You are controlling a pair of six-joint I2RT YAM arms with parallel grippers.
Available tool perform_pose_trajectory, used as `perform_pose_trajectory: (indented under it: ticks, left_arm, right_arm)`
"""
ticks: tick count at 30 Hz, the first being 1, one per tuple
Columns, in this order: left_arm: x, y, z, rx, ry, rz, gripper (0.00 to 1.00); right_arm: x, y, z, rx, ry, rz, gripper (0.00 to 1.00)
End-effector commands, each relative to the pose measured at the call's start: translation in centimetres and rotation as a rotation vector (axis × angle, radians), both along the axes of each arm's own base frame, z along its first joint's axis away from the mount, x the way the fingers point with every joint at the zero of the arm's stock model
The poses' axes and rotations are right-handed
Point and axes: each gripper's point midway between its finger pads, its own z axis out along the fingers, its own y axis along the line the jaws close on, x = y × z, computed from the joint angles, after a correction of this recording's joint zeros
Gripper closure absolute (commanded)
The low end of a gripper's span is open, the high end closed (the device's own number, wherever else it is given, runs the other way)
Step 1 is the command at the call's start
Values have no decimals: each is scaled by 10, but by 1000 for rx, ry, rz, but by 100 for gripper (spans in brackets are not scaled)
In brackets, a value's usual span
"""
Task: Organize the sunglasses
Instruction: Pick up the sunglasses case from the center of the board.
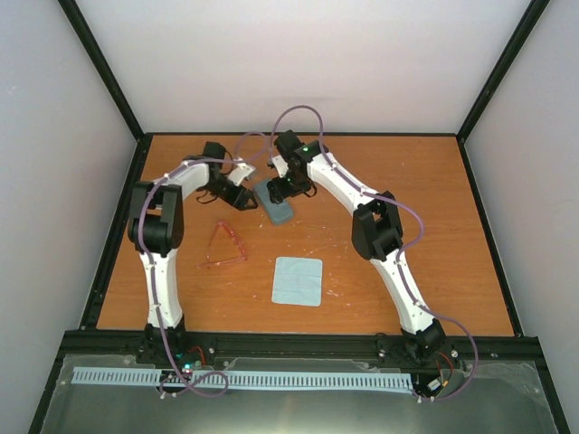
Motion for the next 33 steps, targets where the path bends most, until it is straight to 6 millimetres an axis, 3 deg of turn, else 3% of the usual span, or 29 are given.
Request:
perform_pose_trajectory:
  ticks: [1, 5, 9, 15, 29, 33]
  left_arm:
    - [25, 53, 42, -5, -126, 131, 31]
    - [28, 85, 44, 4, -128, 187, 31]
    - [29, 101, 39, 11, -118, 211, 32]
    - [31, 102, 38, 0, -119, 206, 32]
    - [30, 99, 32, -14, -104, 206, 32]
    - [31, 99, 31, -15, -106, 204, 32]
  right_arm:
    - [-3, -1, -9, -32, -23, 86, 26]
    - [-8, 5, -15, -26, -12, 107, 26]
    - [-18, 13, -24, -29, 13, 131, 25]
    - [-28, 21, -39, -62, 31, 144, 24]
    - [-23, 14, -58, -131, 33, 100, 21]
    - [-21, 11, -59, -148, 23, 92, 29]
